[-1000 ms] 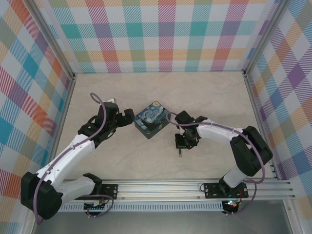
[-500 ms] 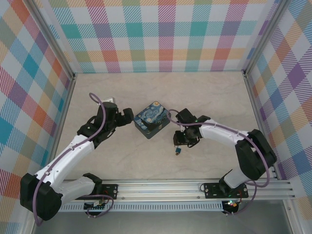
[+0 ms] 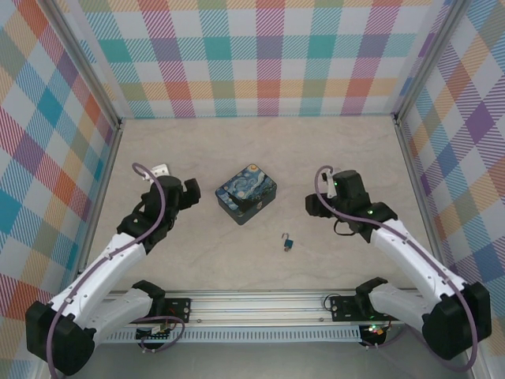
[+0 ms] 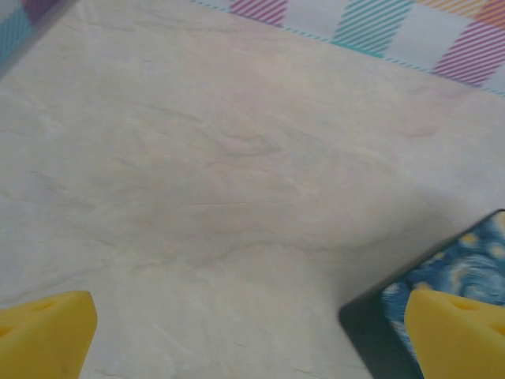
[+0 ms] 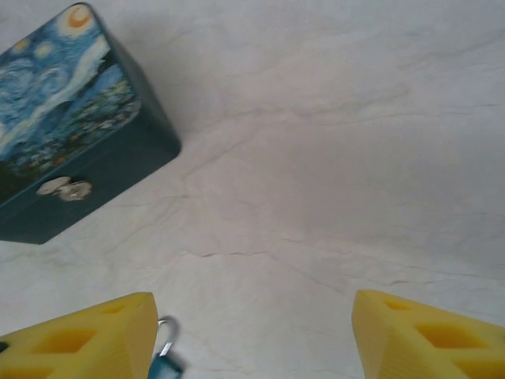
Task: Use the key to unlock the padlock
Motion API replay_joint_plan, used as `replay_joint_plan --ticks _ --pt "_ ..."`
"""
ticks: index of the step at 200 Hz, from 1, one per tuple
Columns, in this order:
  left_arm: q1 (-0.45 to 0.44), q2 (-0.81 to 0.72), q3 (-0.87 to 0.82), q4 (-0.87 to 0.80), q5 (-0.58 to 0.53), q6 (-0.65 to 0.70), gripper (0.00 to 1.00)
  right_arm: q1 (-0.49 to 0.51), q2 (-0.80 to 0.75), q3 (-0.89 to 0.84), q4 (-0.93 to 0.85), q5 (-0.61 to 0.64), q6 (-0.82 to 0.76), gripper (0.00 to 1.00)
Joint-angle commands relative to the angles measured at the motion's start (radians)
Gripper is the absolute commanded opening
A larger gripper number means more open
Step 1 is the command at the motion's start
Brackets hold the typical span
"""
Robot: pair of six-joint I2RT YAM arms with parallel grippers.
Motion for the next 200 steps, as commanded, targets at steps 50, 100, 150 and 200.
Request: replay_joint_plan --ticks 50,100,150,200 --pt "0.044 -0.044 -0.173 0.245 -0.17 0.272 1.0 -0.246 -0.133 -0.284 0.347 0.041 -0.184 1.0" --pt "0.112 0.062 -0.281 0.44 -0.092 0.384 1.0 -0.388 -0.036 -0.461 0.745 -0.077 -0.189 1.0" --pt "0.169 0.15 -0.384 0.687 0.015 0.422 1.0 -0.401 0.157 -0.463 1.052 -0.122 -0.22 1.0" --pt "0.188 0.238 -0.412 0.862 0.111 0.475 1.0 -0.416 0.351 -0.43 1.286 -0.169 -0.23 1.0"
